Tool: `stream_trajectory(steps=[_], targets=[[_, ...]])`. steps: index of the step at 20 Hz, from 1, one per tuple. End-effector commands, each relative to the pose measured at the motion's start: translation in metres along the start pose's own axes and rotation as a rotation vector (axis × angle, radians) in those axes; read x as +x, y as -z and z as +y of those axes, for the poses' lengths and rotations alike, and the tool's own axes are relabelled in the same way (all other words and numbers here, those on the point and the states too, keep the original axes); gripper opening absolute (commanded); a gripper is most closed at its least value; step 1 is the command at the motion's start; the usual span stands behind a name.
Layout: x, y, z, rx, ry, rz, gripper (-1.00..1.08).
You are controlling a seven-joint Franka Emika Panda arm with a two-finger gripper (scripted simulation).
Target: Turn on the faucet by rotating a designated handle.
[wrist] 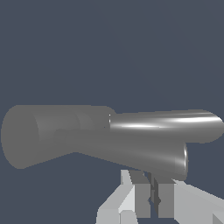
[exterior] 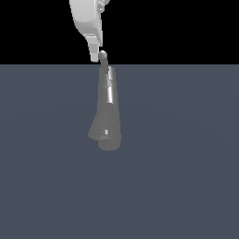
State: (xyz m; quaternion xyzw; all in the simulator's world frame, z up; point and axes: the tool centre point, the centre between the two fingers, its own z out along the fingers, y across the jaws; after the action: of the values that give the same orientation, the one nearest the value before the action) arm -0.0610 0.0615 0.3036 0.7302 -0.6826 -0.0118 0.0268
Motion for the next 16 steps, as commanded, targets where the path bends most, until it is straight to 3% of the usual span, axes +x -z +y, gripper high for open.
stream_trajectory(steps=[1,7,8,9,16], targets=[[0.029,-0.002,0.001,-0.005,-0.021,0.001,-1.00],[0.069,-0.003,0.003,-0.007,-0.023,0.001,-1.00],[0.069,-0.003,0.003,-0.007,-0.023,0.001,-1.00],[0.043,-0.002,0.001,-0.003,0.013,-0.001,-1.00],[0.067,-0.009,-0.014,-0.004,0.004,0.000,-1.00]])
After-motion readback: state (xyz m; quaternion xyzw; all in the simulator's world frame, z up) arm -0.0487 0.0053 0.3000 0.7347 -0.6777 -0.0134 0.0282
